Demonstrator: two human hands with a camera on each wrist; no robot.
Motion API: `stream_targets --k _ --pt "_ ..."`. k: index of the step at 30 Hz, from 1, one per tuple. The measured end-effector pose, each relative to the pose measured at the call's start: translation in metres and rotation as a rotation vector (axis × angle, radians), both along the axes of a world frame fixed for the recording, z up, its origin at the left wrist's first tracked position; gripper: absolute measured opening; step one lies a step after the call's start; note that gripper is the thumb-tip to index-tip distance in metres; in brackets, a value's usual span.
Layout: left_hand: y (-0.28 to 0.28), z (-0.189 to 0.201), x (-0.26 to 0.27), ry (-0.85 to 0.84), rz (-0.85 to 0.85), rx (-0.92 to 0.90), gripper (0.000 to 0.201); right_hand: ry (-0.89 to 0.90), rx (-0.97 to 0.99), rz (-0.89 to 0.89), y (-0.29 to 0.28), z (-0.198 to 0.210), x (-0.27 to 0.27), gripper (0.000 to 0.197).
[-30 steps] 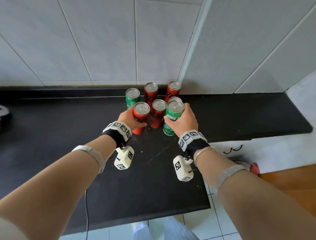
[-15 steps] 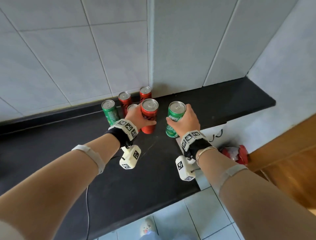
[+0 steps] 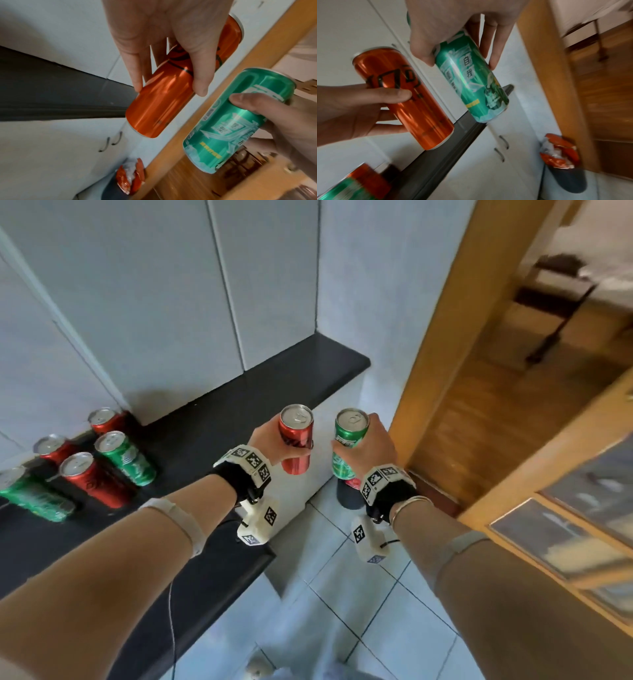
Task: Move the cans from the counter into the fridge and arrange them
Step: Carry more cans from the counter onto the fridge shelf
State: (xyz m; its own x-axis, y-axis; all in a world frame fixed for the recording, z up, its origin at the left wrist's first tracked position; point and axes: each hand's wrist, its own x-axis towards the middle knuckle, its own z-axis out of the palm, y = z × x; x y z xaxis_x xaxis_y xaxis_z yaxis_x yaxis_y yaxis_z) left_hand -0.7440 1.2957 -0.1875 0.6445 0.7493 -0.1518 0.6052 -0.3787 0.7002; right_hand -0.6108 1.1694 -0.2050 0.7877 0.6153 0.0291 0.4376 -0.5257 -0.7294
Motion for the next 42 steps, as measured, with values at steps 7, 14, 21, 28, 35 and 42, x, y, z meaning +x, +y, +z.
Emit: stream_targets --k 7,14,21,28,35,42 --pt "-0.105 -0.005 0.132 -0.002 -0.307 -0.041 0.070 -0.011 0.014 -0.302 -0.136 -0.005 0.092 0.068" --pt "-0.222 -0.019 0.256 0.030 -0.738 -0.067 0.067 0.016 -0.019 -0.669 -0.271 -0.015 0.151 0.066" --pt "-0.344 -0.024 0.378 0.031 -1.105 -0.117 0.075 0.018 -0.017 -1.021 -0.390 -0.008 0.204 0.066" --pt "-0.465 -0.016 0.461 0.065 -1.403 -0.245 0.076 0.051 -0.023 -1.367 -0.490 0.000 0.237 0.071" --pt "-0.594 -0.025 0.500 0.096 -1.617 -0.212 0.066 0.042 -0.009 -1.664 -0.596 -0.010 0.236 0.069" --pt "-0.749 -0.026 0.528 0.104 -1.720 -0.228 0.069 0.044 -0.052 -1.830 -0.728 -0.015 0.251 0.064"
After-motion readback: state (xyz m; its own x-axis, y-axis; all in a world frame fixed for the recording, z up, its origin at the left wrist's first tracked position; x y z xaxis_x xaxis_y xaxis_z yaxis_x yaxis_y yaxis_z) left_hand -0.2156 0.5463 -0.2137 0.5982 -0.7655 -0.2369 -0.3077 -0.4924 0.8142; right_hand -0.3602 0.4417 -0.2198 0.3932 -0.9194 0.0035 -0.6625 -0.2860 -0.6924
